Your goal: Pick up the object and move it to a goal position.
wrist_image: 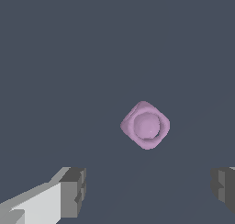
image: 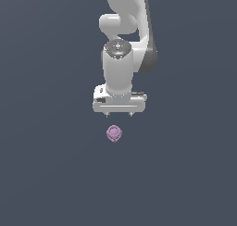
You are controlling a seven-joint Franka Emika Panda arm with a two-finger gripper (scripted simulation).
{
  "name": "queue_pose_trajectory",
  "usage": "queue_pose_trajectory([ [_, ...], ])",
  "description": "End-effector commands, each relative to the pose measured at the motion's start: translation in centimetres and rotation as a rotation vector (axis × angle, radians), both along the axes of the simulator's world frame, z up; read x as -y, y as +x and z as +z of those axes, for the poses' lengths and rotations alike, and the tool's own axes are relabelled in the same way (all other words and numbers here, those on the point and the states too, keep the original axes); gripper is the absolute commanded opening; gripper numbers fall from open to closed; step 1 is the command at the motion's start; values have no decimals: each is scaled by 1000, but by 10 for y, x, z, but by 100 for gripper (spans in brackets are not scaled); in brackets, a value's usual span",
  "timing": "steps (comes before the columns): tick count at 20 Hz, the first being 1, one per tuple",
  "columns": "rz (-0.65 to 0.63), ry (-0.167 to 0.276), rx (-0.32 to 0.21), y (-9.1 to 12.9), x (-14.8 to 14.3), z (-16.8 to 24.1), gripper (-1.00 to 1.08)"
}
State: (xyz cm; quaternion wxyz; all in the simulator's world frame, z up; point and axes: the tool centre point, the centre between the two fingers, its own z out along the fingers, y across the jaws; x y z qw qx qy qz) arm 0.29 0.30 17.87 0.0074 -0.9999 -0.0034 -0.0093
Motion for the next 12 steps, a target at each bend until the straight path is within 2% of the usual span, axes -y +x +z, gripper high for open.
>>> queue_pose_trajectory([
  [1,0,0,0,0,0,0,100],
  [12,15,26,-27,-10,-18,3,100],
])
